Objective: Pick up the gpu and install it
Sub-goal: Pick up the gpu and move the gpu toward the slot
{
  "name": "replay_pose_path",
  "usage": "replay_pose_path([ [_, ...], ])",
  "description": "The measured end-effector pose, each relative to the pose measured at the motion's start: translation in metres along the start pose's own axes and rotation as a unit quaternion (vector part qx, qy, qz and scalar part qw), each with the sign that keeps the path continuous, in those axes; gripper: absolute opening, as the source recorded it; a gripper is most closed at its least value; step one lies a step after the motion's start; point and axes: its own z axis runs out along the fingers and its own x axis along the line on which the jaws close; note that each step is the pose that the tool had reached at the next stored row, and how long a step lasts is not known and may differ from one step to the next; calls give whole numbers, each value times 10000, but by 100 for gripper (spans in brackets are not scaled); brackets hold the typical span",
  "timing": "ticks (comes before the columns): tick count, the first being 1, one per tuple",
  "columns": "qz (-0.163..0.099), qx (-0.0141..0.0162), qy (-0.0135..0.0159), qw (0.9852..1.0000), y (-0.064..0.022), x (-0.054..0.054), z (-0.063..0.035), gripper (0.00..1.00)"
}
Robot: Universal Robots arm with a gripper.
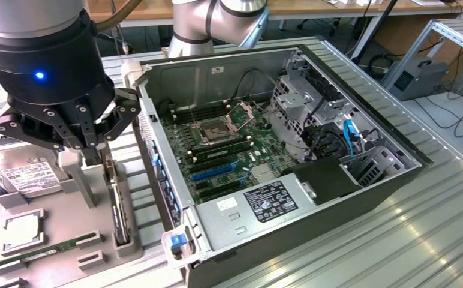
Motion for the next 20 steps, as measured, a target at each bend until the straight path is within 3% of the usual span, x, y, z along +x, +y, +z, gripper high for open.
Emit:
replay_pose_path([
  [4,0,0,0,10000,0,0,0,11],
  [8,0,0,0,10000,0,0,0,36],
  [9,0,0,0,10000,0,0,0,36],
  [10,0,0,0,10000,0,0,0,42],
  [14,0,-1,-1,10000,0,0,11,42],
  [20,0,0,0,10000,-5,3,120,42],
])
